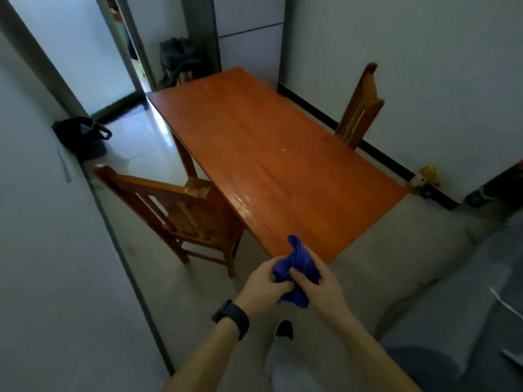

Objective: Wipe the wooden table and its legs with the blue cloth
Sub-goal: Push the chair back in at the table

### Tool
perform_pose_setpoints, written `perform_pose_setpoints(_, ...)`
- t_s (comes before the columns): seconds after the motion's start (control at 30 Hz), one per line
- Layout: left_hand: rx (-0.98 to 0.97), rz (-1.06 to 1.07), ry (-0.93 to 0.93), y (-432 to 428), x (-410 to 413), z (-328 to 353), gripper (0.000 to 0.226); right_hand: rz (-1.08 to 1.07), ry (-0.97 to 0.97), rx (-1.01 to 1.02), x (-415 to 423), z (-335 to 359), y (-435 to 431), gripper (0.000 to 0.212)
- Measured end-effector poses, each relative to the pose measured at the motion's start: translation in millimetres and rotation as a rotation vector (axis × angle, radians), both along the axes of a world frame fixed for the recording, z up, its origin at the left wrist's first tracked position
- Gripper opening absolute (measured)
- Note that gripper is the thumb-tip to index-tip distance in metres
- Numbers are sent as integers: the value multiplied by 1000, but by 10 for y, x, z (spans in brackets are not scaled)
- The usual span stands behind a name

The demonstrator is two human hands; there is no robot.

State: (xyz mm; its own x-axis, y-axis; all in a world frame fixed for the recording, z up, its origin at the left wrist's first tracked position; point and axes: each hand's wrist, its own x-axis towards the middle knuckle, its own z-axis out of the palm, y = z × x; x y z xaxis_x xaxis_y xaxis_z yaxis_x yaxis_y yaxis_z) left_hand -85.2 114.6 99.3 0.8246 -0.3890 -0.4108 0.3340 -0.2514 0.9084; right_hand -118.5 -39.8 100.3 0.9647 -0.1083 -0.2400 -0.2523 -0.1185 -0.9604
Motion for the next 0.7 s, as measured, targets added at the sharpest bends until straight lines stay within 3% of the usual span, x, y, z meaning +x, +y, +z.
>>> perform_pose_setpoints(0.1, 216, -106, -39, -93, 370, -150, 32, 44, 90, -168, 331, -347, -184, 56)
perform_pose_setpoints(0.37, 912, -386, -42, -180, 1420, -706, 51, 172, 222, -704, 1341, -909, -741, 52)
perform_pose_setpoints(0.5, 1030, -375, -214, -297, 1697, -969, 73, 235, 204, -908, 1700, -1161, -848, 70)
perform_pose_setpoints(0.6, 1051, -448, -251, -328, 1794, -1297, 75, 307, 218, -971, 1741, -1367, -890, 87)
perform_pose_setpoints(0.7, 1045, -453, -247, -352, 1751, -1484, 73, 274, 208, -972, 1715, -1489, -889, 88)
